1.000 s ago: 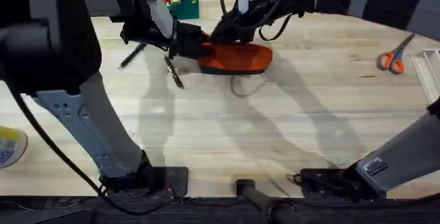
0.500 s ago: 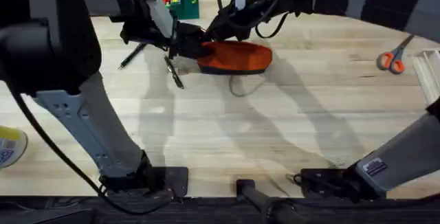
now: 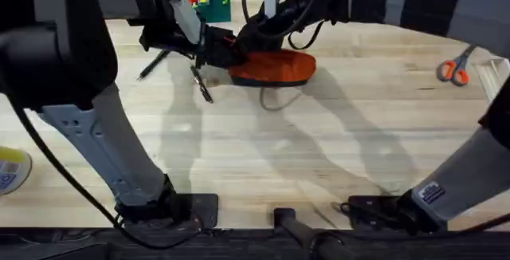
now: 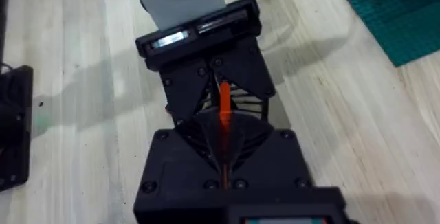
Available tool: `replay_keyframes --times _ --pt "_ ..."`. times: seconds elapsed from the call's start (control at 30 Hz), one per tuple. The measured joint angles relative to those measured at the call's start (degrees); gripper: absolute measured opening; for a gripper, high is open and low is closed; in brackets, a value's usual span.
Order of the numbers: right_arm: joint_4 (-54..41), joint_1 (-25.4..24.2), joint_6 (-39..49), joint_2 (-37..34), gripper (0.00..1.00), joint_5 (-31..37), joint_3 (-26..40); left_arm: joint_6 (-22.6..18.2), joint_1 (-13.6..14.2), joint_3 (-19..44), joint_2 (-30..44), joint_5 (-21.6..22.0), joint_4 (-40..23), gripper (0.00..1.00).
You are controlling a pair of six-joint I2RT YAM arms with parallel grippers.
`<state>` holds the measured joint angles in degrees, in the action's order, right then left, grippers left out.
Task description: Unzip the bag, pick up the pens from the table one at a time and place them inside, then zip the bag closed.
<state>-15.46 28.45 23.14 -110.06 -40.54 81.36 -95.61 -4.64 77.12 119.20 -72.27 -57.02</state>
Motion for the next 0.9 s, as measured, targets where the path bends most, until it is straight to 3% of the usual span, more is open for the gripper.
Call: replay_keyframes --times 0.4,0.43,0.47,0.63,0.7,0.9 --pt "0.0 -0.2 -0.7 0.0 0.038 -0.4 0.0 0.0 0.0 0.0 0.0 0.0 0.0 0.041" --pt "0.0 -0.3 -0.9 0.0 0.088 -0.6 0.0 0.0 0.0 0.0 0.0 0.0 0.0 0.041" --pt "0.0 -0.4 -1.3 0.0 0.203 -0.8 0.0 0.0 0.0 0.0 0.0 0.0 0.0 0.042" --pt "0.1 -1.5 -3.2 0.0 0.918 -1.3 0.0 0.0 0.0 0.0 0.0 0.0 0.0 0.041" --pt "0.1 -2.2 -4.2 0.0 0.99 -1.5 0.0 0.0 0.0 0.0 0.0 0.0 0.0 0.041" --pt "0.1 -3.9 -6.4 0.0 0.995 -1.5 0.0 0.0 0.0 0.0 0.0 0.0 0.0 0.041"
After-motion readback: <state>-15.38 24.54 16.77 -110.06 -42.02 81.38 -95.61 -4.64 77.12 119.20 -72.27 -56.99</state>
